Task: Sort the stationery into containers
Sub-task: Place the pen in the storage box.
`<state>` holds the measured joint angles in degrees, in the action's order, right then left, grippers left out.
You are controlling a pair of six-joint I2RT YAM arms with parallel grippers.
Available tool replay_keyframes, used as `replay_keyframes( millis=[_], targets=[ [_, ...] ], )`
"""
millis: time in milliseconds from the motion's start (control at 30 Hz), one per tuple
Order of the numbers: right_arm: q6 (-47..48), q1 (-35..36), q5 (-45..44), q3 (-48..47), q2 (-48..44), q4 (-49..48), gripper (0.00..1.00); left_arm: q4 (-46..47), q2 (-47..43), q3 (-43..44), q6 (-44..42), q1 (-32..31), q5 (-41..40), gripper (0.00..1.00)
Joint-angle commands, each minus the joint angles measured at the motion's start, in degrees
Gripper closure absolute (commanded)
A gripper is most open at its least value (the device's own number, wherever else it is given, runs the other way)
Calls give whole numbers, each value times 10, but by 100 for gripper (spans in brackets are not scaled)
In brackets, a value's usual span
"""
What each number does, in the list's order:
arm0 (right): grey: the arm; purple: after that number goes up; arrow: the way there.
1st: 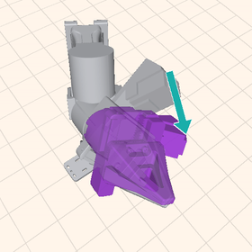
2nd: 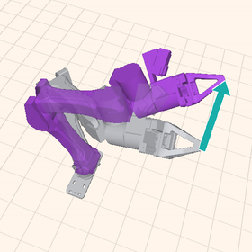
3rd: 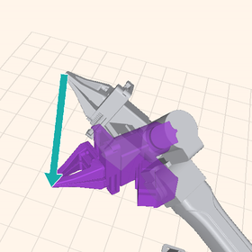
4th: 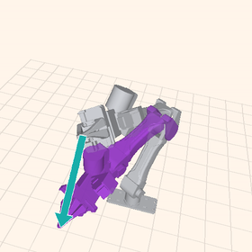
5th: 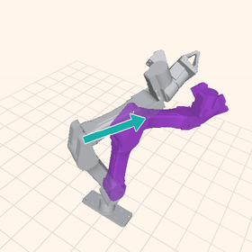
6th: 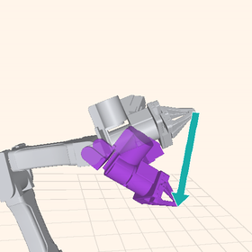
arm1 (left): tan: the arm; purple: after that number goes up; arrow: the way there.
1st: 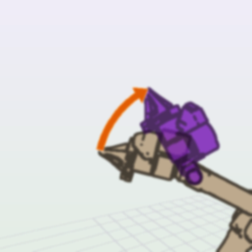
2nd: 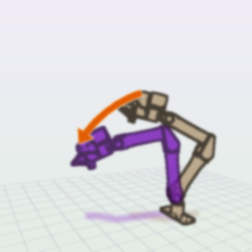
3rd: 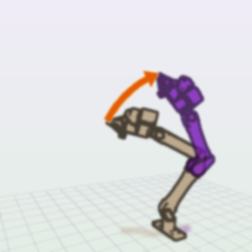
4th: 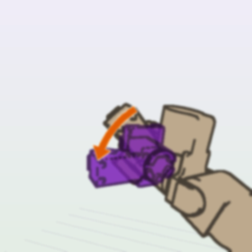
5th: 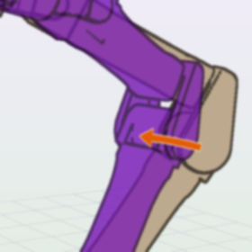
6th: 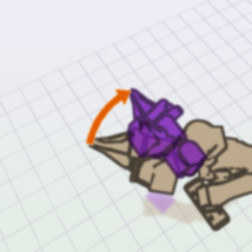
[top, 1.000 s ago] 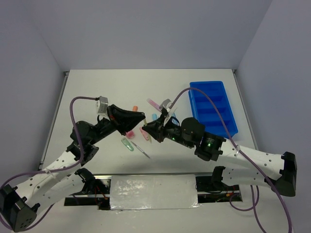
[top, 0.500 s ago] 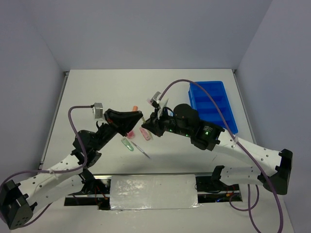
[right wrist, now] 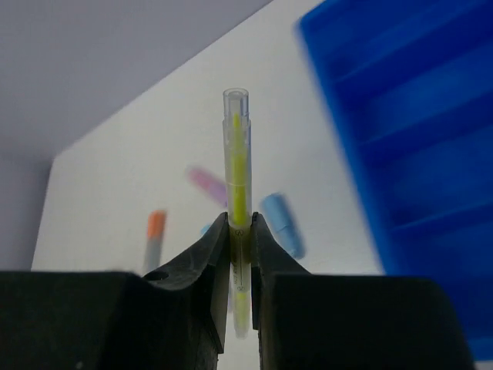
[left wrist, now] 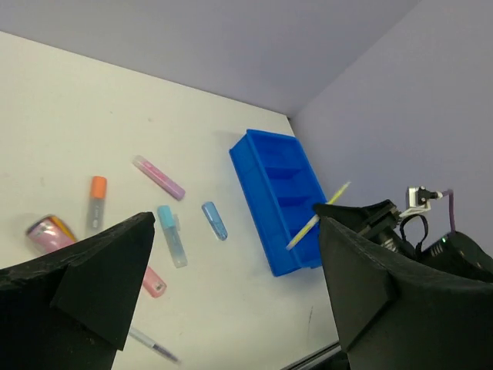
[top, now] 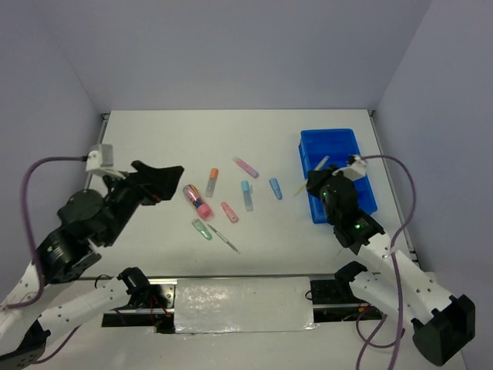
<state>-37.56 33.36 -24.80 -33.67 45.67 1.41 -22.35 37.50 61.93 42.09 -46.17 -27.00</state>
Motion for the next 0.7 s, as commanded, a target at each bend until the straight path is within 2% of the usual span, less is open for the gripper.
replay_keyframes(
  millis=[0,33,100,200,333,467,667],
  targets=[
    [-146,-86,-139,4,-31,97,100,-137,-42,6,-16,-1,-39,1],
    [-169,-129,-150,-7,-22,118,100,-146,-58,-1,-20,-1,-37,1],
    [-217,-164,-166,-23,4,194,100,-182,-73,-18,-23,-1,-46,1],
    [-253,-202,-189,-27,17,233,100,-216,-102,-44,-32,-1,-50,1],
    [-240,-220,-185,7,8,182,100,-212,-124,-95,-68,-1,-23,1],
    [-222,-236,-184,21,31,132,97,-165,-141,-118,-94,-1,26,1],
    [-229,-241,-170,29,60,131,93,-162,-160,-128,-93,-1,27,1]
  ],
)
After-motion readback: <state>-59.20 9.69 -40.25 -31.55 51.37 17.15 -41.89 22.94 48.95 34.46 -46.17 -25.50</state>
